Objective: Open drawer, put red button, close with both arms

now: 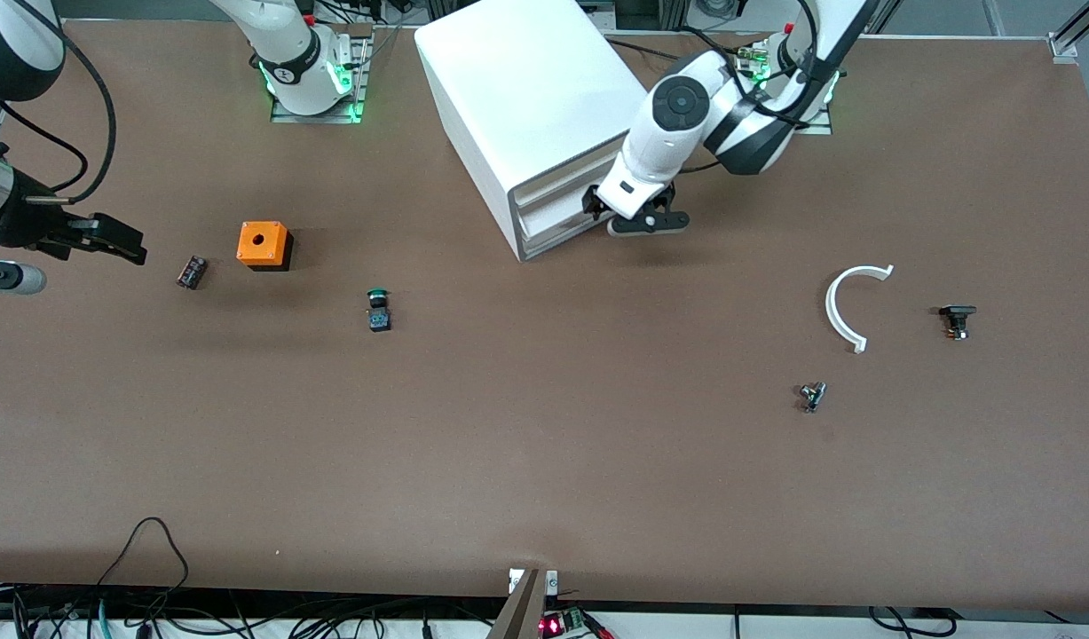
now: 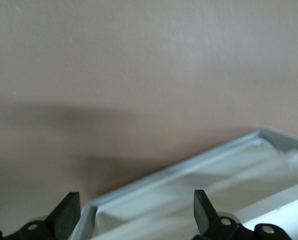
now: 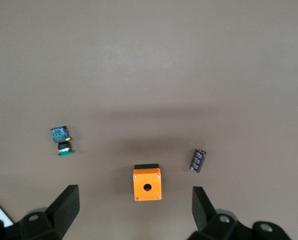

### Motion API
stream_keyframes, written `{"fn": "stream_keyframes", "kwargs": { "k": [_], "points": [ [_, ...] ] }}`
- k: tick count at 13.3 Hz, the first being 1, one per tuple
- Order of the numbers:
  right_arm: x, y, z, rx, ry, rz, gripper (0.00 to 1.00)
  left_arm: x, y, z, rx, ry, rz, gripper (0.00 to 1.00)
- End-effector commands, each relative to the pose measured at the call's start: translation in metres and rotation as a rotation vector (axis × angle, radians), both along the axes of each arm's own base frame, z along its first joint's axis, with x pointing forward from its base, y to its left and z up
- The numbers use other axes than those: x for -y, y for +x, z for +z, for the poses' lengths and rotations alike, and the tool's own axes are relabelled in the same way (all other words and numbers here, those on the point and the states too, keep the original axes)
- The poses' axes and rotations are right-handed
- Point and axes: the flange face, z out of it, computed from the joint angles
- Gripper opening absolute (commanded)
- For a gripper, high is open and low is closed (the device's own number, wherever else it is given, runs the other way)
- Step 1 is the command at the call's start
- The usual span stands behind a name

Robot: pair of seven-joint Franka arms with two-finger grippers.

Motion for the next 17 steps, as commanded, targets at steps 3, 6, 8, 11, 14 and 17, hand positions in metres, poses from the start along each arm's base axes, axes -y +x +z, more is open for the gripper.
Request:
{"fn": "stream_keyframes", "kwargs": {
  "k": [3,6,8,11,14,17],
  "points": [
    [0.017,-0.071,-0.01,0.043,0.013,0.003,1.0,-0.007,-0.006,0.014,0.015,0.027,-0.002,1.0],
    [0.013,-0.073,-0.005,0.036,0.015,0.011,1.0,-0.052,0.054,0.053,0.138,-0.006,0.128,1.0],
    [0.009,-0.071,0.006,0.046,0.015,0.015,1.0,-0.101,0.104,0.086,0.204,-0.018,0.254,1.0],
    [0.009,-0.066,0.027,0.096,0.022,0.012,1.0,-0.172,0.147,0.129,0.248,0.02,0.303,1.0],
    [0.01,-0.067,0.033,0.097,0.016,0.029,1.0,-0.234,0.157,0.204,0.217,0.09,0.156,1.0],
    [0.01,-0.075,0.04,0.053,0.02,0.027,1.0,-0.288,0.15,0.277,0.157,0.119,0.137,1.0]
  ]
}}
